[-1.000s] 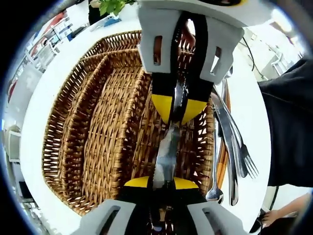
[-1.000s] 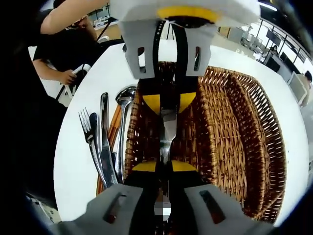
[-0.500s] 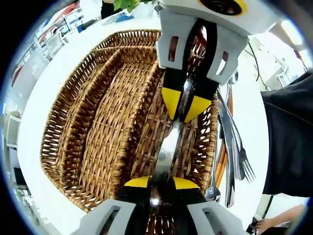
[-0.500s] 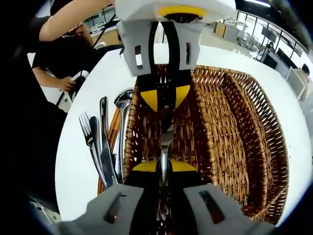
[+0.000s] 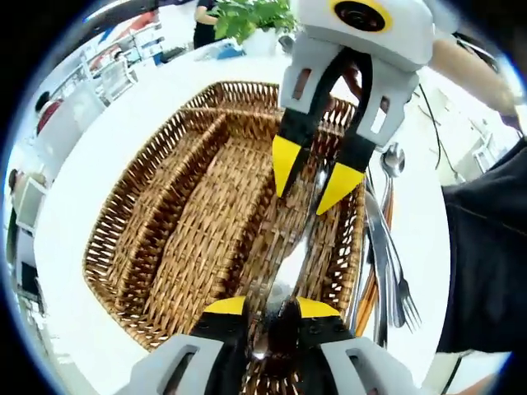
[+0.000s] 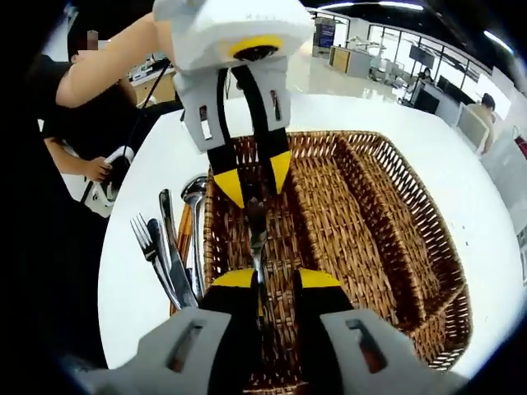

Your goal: Arrange the knives, forks, and spoons in their matching storage slots by inserting each utensil handle-first until every utensil is classified and aligned in the correct compartment

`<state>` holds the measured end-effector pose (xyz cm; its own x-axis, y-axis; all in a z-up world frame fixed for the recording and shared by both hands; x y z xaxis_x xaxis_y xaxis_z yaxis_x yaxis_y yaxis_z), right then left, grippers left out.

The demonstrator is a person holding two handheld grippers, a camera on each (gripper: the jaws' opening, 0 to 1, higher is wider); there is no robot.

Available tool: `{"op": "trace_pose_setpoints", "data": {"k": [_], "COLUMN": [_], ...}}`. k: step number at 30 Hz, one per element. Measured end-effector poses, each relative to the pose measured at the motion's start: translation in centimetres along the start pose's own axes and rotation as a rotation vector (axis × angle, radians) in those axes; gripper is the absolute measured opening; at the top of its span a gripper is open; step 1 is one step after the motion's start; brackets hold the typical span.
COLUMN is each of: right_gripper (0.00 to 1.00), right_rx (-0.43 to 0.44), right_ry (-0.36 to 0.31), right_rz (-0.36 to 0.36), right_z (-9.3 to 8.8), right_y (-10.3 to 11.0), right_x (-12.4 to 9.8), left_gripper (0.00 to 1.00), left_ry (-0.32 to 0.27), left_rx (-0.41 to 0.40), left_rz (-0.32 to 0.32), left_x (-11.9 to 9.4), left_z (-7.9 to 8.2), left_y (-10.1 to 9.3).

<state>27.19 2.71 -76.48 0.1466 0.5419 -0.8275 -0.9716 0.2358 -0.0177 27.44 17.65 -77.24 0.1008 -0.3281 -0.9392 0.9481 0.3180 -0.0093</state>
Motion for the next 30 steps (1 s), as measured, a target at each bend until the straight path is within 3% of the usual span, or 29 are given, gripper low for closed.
{"op": "trace_pose_setpoints", "data": {"k": [8, 13, 23, 27, 30], "right_gripper": [0.37, 0.48, 0.75, 0.83, 0.87], "right_rx": [0.098, 0.159, 0.243, 0.289, 0.304], "right_ry": [-0.130, -0.212, -0.295, -0.320, -0.303], "right_rz": [-0.069, -0.153, -0.267, -0.306, -0.367], "right_z": [-0.4, -1.1, -3.0, -4.1, -5.4], "right_y": [0.7, 1.5, 3.3, 4.2, 4.8], "right_x": [-2.2, -4.0, -7.4, -8.9, -9.8], "left_gripper": [0.37, 0.42, 0.61, 0.68, 0.73], "left_ry": [-0.139, -0.257, -0.508, -0.550, -0.573], "left_rx": [-0.100, -0.169, -0.250, -0.269, -0.279], "left_rz": [0.059, 0.090, 0.208, 0.228, 0.257], "left_x": [-0.8, -1.8, -5.1, -6.0, -6.1], "left_z": [-0.5, -0.9, -1.8, -2.6, -3.1], "left_y": [-0.4, -1.2, -3.4, -4.8, -5.7]}}
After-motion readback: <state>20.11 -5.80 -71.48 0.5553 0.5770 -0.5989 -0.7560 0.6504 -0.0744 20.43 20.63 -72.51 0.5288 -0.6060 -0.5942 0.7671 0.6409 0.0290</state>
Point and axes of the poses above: the point that each gripper's makers call its tool centre point, and the gripper's own axes: x roughly forward along the fingers, y roughly to its left, z roughly out of its top, the point moved 8 cm from there along -x, roughly backward along the fingers, and after that the axes turned 6 degrees about y, right-handed, at the moved point
